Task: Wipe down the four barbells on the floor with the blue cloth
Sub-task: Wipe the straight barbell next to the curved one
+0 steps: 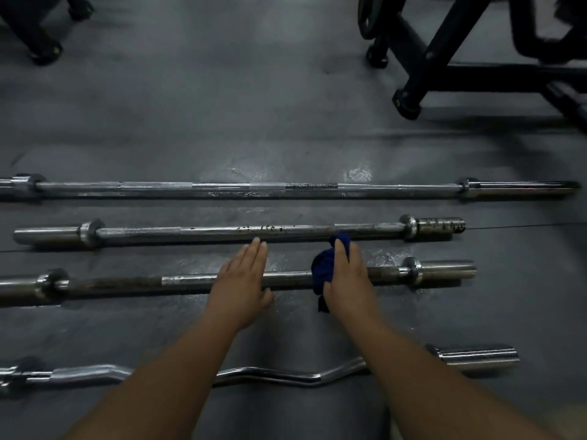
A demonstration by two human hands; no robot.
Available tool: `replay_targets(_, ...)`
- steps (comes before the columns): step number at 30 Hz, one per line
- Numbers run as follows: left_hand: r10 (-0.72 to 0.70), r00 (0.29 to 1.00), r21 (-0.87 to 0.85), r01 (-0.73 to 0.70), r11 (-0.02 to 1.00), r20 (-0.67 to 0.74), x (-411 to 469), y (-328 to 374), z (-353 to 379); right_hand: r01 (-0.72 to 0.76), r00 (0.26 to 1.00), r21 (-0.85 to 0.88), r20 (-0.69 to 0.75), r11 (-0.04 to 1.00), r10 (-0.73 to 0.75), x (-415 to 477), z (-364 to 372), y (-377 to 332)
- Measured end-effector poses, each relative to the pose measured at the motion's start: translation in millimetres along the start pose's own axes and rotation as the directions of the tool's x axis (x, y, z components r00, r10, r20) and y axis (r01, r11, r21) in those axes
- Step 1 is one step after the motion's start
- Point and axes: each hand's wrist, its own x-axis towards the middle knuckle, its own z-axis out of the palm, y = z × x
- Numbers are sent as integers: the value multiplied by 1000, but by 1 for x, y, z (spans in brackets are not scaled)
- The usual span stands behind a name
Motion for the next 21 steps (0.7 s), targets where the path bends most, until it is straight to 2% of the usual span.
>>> replay_targets(5, 14, 1000, 21, -13, 1000, -15, 6, 6, -20, -13, 999, 12, -31, 1000, 13, 6, -18, -9)
replay_targets(17, 23, 1000, -38, -23, 999, 0, -24, 61, 4, -51, 996, 4, -75, 999, 51, -44, -35, 21)
replay_targets(21, 94, 996, -15, -93, 996, 14, -19, 74, 10, -111, 989, 97, -91, 989, 120, -40, -35, 37)
